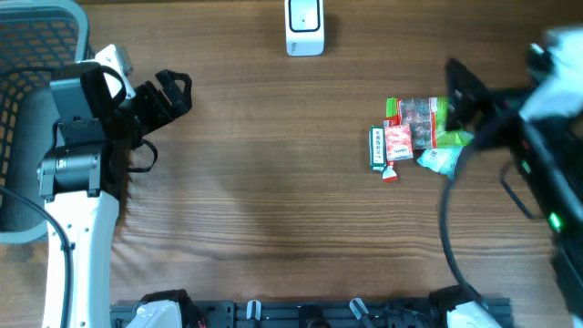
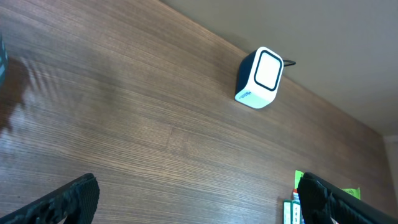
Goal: Scan the item barcode
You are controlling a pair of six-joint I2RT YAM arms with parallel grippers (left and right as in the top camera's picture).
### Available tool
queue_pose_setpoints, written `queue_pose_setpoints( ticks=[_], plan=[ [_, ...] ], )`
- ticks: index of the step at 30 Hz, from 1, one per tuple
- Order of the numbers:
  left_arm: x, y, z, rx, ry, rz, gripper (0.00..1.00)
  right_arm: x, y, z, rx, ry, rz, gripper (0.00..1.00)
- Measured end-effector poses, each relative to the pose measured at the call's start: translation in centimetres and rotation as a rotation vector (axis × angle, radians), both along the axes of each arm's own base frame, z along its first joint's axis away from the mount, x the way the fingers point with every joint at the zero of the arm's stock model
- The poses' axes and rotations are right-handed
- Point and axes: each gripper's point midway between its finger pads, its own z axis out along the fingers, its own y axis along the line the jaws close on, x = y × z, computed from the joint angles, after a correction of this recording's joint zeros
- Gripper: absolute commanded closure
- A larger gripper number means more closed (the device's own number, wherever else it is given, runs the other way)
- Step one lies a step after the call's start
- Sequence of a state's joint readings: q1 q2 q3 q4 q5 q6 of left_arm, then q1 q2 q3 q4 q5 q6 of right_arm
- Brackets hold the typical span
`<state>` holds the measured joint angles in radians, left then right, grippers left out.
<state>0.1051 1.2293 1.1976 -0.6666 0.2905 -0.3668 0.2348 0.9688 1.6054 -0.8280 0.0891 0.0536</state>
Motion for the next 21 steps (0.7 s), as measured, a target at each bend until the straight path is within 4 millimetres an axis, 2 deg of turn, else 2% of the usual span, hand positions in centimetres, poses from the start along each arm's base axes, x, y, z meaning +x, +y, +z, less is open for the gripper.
queue_pose_setpoints(
  ticks=[4, 5, 8, 9, 13, 16, 21],
  plan=[
    [0.0, 0.0, 0.0, 0.0, 0.0, 0.0, 0.0, -3.9, -1.9, 2.4, -0.014, -0.11, -0.047, 0.0],
    [0.0, 0.0, 0.0, 0.0, 0.0, 0.0, 0.0, -5.4, -2.4, 2.8, -0.019, -0.145, -0.059, 0.01],
    [0.0, 0.0, 0.0, 0.0, 0.0, 0.0, 0.0, -7.6, -3.4, 2.7, -0.032, -0.189, -0.081, 0.0],
    [0.0, 0.0, 0.0, 0.0, -0.001, 0.001, 0.0, -8.1, -3.7, 2.1, -0.038, -0.19, -0.092, 0.0],
    [0.0, 0.0, 0.0, 0.0, 0.0, 0.0, 0.0, -9.8, -5.1, -2.6, -0.061, -0.169, -0.148, 0.0],
    [0.0, 0.0, 0.0, -0.001, 0.0, 0.0, 0.0, -9.8, -5.5, -6.0, -0.06, -0.186, -0.176, 0.0],
    [0.0, 0.0, 0.0, 0.0, 0.0, 0.0, 0.0, -9.2, -5.5, -10.5, -0.047, -0.281, -0.18, 0.0]
  ],
)
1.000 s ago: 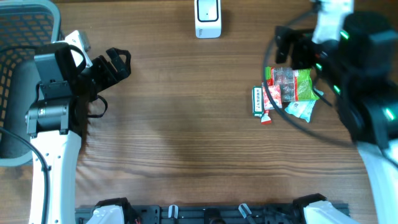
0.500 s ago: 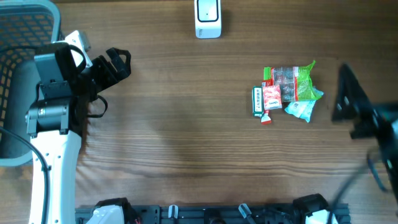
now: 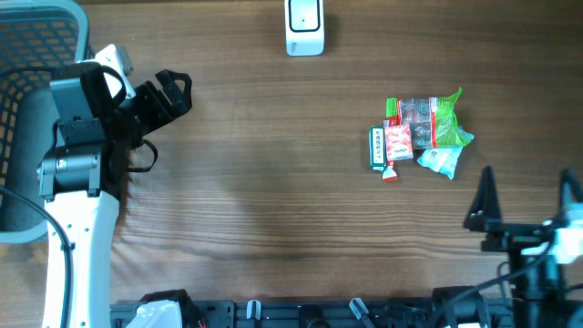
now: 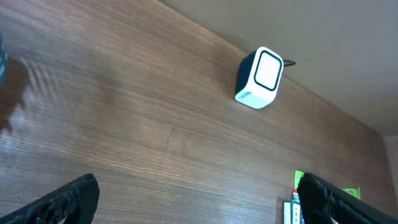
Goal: Scan the item barcode
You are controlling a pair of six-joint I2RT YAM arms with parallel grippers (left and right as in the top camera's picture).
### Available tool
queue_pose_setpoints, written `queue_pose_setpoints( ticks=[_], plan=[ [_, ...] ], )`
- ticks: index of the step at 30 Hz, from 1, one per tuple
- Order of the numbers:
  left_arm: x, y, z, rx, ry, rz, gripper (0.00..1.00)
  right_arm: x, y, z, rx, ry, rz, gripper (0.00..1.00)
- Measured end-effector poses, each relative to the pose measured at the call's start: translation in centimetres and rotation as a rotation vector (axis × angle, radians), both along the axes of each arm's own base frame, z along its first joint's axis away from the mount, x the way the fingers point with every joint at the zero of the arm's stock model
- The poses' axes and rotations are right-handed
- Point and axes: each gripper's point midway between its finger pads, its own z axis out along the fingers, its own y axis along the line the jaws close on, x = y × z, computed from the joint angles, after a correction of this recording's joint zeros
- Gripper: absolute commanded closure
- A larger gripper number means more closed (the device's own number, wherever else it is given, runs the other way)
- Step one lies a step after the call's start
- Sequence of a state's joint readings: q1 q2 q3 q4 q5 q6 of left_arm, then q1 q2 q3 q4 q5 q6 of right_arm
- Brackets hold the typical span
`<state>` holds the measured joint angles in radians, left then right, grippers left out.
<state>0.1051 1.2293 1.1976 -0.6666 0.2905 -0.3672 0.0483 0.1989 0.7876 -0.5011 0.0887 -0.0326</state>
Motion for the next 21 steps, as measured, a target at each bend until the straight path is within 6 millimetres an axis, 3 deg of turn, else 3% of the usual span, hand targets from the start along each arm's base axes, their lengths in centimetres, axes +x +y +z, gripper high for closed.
queue_pose_setpoints(
  ticks=[3, 5, 10, 14, 21],
  plan=[
    [0.0, 0.0, 0.0, 0.0, 0.0, 0.0, 0.0, 0.6, 0.5, -0.6, -0.002, -0.12, 0.026, 0.0],
    [0.0, 0.0, 0.0, 0.0, 0.0, 0.0, 0.0, 0.6, 0.9, 0.7, -0.008, -0.267, 0.053, 0.0],
    [0.0, 0.0, 0.0, 0.0, 0.001, 0.0, 0.0, -0.3, 2.0, 1.7, -0.032, -0.508, 0.113, 0.0],
    [0.0, 0.0, 0.0, 0.0, 0.001, 0.0, 0.0, 1.1, 2.4, -0.9, -0.031, -0.498, 0.136, 0.0],
    [0.0, 0.0, 0.0, 0.0, 0.0, 0.0, 0.0, 4.5, 2.7, -8.4, 0.042, -0.33, 0.164, 0.0]
  ],
)
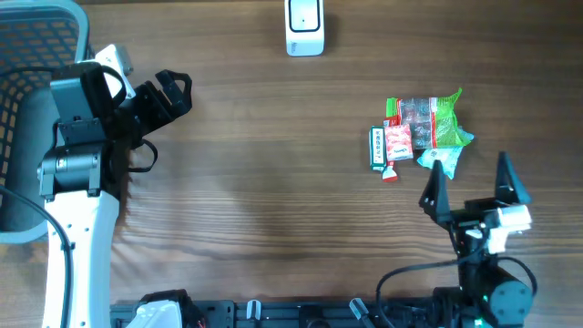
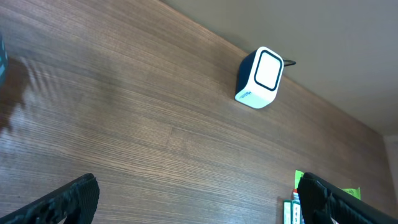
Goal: Scan the item barcode
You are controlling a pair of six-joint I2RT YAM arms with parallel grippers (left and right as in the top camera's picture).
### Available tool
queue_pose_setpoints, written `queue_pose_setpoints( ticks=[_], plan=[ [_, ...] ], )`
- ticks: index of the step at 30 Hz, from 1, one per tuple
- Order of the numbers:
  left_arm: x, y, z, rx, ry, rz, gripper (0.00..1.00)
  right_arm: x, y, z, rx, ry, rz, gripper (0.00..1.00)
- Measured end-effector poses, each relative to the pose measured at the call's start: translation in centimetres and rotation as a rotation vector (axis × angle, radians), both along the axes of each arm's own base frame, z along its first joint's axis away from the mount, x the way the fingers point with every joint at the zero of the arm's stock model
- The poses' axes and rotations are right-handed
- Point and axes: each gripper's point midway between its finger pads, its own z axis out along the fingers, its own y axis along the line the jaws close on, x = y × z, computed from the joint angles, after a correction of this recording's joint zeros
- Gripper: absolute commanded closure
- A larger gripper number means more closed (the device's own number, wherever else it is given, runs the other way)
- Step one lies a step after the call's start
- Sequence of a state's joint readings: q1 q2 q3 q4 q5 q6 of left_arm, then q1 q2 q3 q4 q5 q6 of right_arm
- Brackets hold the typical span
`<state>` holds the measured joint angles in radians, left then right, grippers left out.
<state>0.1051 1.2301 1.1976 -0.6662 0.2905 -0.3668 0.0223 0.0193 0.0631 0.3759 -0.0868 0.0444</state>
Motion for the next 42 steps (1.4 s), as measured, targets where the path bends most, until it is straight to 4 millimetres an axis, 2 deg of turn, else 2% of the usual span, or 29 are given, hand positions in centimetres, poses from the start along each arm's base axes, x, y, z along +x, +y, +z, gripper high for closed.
queue_pose_setpoints(
  ticks=[6, 12, 42],
  plan=[
    [0.0, 0.0, 0.0, 0.0, 0.0, 0.0, 0.0, 1.9, 0.1, -6.0, 0.035, 0.204, 0.016, 0.0],
    [0.0, 0.0, 0.0, 0.0, 0.0, 0.0, 0.0, 2.5, 0.1, -11.3, 0.049, 0.423, 0.016, 0.0],
    [0.0, 0.0, 0.0, 0.0, 0.0, 0.0, 0.0, 2.5, 0.1, -11.6, 0.032, 0.432, 0.012, 0.0]
  ],
)
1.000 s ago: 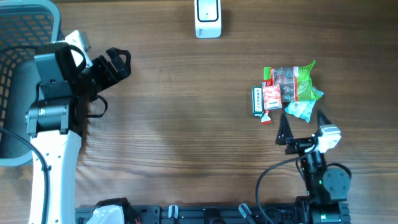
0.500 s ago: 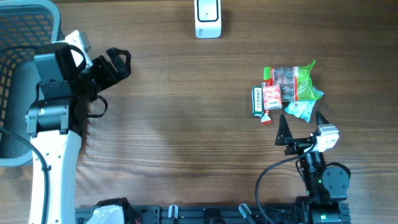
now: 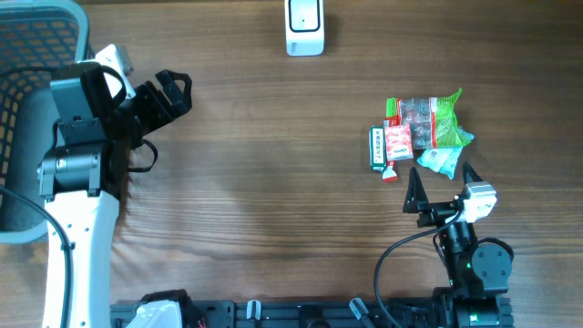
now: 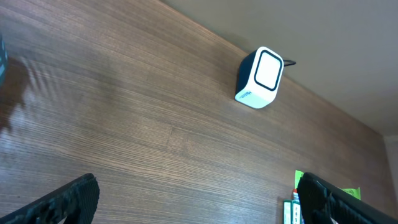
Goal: Scan the item barcode
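A white barcode scanner (image 3: 304, 27) stands at the table's far edge and also shows in the left wrist view (image 4: 259, 78). The items lie in a small pile at the right: a green packet (image 3: 428, 120), a red packet (image 3: 397, 141), a small green-and-white box (image 3: 377, 148) and a pale teal packet (image 3: 441, 161). My right gripper (image 3: 444, 185) stands open just in front of the pile, fingers pointing at it, holding nothing. My left gripper (image 3: 178, 93) is open and empty at the far left (image 4: 199, 202).
A blue-grey mesh basket (image 3: 36, 46) sits at the far left corner behind the left arm. A black rail (image 3: 301, 312) runs along the table's front edge. Bare wood lies between the scanner and the pile.
My right gripper has shifted a little to the left and stands closer under the pile's teal packet. The left arm, the scanner and the items are where they were.
At first the right arm was a blur at the table's right edge beside the pile. Then its open gripper stood at the front right, well short of the items. It was then nearer them, and now stands just in front of the pile. The left arm stayed still.
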You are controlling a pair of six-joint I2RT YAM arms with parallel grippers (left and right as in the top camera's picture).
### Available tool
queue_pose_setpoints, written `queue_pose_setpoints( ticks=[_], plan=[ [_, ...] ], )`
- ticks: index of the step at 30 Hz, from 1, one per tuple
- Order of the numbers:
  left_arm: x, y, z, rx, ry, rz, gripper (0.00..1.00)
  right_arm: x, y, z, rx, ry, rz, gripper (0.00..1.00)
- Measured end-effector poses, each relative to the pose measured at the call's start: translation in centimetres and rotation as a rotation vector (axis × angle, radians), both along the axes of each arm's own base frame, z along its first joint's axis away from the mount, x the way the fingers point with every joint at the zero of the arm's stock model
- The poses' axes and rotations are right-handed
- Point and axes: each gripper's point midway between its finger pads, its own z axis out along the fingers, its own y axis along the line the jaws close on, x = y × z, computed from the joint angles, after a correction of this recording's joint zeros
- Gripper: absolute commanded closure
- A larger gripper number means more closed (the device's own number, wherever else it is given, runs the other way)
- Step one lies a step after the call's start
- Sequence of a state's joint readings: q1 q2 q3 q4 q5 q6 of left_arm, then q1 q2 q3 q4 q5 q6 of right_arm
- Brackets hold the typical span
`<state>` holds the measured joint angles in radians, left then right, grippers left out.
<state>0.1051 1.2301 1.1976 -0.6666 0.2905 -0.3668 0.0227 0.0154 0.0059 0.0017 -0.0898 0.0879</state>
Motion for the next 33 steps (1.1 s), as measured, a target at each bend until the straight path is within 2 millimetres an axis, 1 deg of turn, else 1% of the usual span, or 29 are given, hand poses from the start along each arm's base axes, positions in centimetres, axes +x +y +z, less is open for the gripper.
queue_pose_setpoints(
  ticks=[11, 13, 15, 17, 18, 19, 20, 21, 23, 25, 27, 29, 33],
  plan=[
    [-0.2, 0.0, 0.0, -0.001, 0.003, 0.0, 0.0, 0.0, 0.0, 0.0, -0.002, 0.0, 0.0, 0.0],
    [-0.6, -0.1, 0.8, 0.002, -0.017, 0.001, 0.0, 0.0, 0.0, 0.0, -0.003, 0.0, 0.0, 0.0],
    [-1.3, -0.1, 2.1, 0.006, -0.057, 0.0, 0.0, 0.0, 0.0, 0.0, -0.002, 0.0, 0.0, 0.01],
    [-2.7, -0.3, 4.4, 0.014, -0.129, 0.0, 0.0, 0.0, 0.0, 0.0, -0.003, 0.0, 0.0, 0.0],
    [-3.8, -0.4, 6.1, 0.02, -0.186, 0.0, 0.0, 0.0, 0.0, 0.0, -0.003, 0.0, 0.0, 0.0],
    [-4.7, -0.5, 7.4, 0.024, -0.229, 0.0, 0.0, 0.0, 0.0, 0.0, -0.003, 0.0, 0.0, 0.0],
    [-6.0, -0.6, 9.2, 0.031, -0.29, 0.0, 0.0, 0.0, 0.0, 0.0, -0.002, 0.001, 0.0, 0.0],
    [-7.2, -0.8, 10.5, 0.036, -0.337, 0.0, 0.0, 0.0, 0.0, 0.0, -0.003, 0.0, 0.0, 0.0],
    [-10.3, -1.1, 13.6, 0.048, -0.458, 0.0, 0.0, 0.0, 0.0, 0.0, -0.003, 0.0, 0.0, 0.0],
    [-12.8, -1.3, 15.5, 0.058, -0.541, 0.001, 0.0, 0.0, 0.0, 0.0, -0.003, 0.0, 0.0, 0.0],
    [-15.5, -1.6, 16.9, 0.066, -0.612, 0.001, 0.0, 0.0, 0.0, 0.0, -0.003, 0.0, 0.0, 0.0],
    [-17.4, -1.8, 17.4, 0.074, -0.65, 0.003, 0.0, 0.0, 0.0, 0.0, -0.003, 0.0, 0.0, 0.0],
    [-20.6, -1.9, 16.7, 0.081, -0.658, 0.012, 0.0, 0.0, 0.0, 0.0, -0.003, 0.0, 0.0, 0.0]
  ],
)
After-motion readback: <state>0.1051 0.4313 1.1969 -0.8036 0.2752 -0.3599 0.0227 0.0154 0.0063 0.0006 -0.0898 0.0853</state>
